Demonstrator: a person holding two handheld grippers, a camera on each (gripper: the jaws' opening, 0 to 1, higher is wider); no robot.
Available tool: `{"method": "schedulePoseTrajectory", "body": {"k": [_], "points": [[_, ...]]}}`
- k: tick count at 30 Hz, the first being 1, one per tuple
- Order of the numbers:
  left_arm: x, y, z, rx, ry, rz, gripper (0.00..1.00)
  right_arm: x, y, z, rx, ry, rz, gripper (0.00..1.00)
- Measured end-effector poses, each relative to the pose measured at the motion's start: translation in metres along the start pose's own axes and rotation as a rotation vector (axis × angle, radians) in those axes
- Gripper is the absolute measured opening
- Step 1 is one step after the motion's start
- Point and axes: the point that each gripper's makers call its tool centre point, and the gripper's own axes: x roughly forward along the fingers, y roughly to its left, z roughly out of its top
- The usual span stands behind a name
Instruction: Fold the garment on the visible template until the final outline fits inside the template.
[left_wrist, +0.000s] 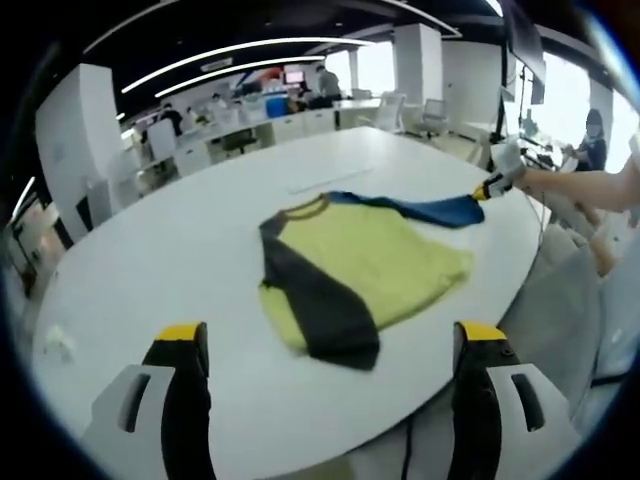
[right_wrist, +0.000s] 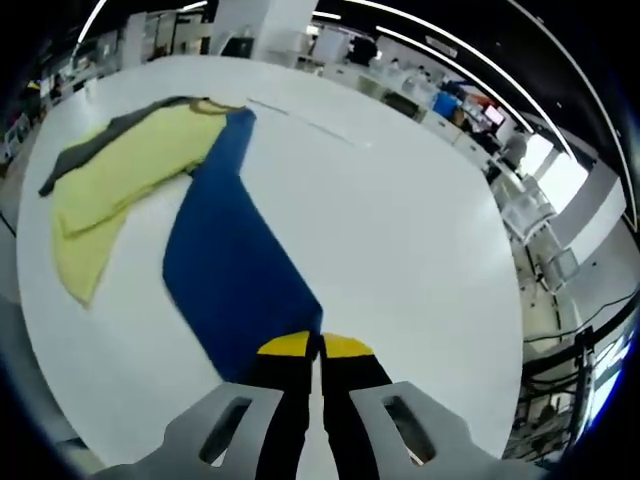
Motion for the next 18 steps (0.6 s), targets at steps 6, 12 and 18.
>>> {"method": "schedulePoseTrajectory", "body": {"k": [6,12,18], "points": [[-0.003,-0.003,0.003,0.003,-0.004,0.005,0.98,0.004,-0.020,-0.006,-0.002,0.023,-0.028,0.03],[-0.007,-0.001,0.002,-0.004,-0.001,0.021,0.98,0.007,-0.033,-0.003,0.064,0.004,-0.029,0.03],[-0.012,0.004,0.005,-0.003,-0.013,0.047,0.98,0.008,-0.036,-0.004,0.060,0.016,-0.040,0.03]]}}
